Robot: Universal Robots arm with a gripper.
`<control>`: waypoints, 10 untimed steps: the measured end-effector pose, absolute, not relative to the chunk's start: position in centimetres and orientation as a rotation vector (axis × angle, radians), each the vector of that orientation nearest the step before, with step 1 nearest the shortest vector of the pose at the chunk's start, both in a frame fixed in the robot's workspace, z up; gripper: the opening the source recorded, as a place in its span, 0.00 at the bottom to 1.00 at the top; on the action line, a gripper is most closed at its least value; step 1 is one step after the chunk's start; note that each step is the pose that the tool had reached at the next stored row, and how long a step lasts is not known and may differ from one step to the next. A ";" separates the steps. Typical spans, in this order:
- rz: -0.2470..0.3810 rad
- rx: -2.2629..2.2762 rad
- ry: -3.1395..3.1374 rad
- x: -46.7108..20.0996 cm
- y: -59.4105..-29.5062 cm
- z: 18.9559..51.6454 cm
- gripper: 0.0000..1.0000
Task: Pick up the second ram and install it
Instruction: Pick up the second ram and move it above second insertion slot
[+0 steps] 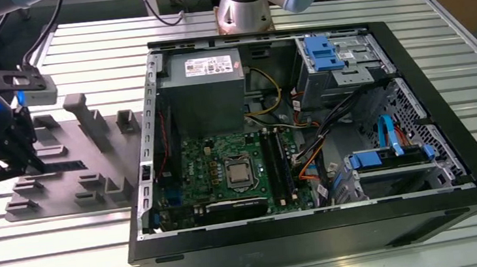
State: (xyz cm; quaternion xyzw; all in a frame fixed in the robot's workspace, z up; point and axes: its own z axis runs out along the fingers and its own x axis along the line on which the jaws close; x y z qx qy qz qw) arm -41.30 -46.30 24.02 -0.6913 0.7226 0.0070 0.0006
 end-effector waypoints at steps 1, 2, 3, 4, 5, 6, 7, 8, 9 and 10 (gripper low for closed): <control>0.022 -2.171 2.269 -41.3 -46.3 24.1 0.14; 0.022 -2.171 2.269 -41.3 -46.3 24.1 0.14; 0.022 -2.171 2.269 -41.3 -46.3 24.2 0.14; 0.022 -2.171 2.269 -41.3 -46.3 24.2 0.14; 0.022 -2.171 2.269 -41.3 -46.3 24.3 0.14; 0.022 -2.171 2.269 -41.3 -46.3 24.3 0.14; 0.022 -2.171 2.269 -41.3 -46.3 24.4 0.14; 0.022 -2.171 2.269 -41.3 -46.3 24.4 0.14; 0.022 -2.171 2.269 -41.3 -46.3 24.5 0.14; 0.022 -2.171 2.269 -41.3 -46.3 24.5 0.14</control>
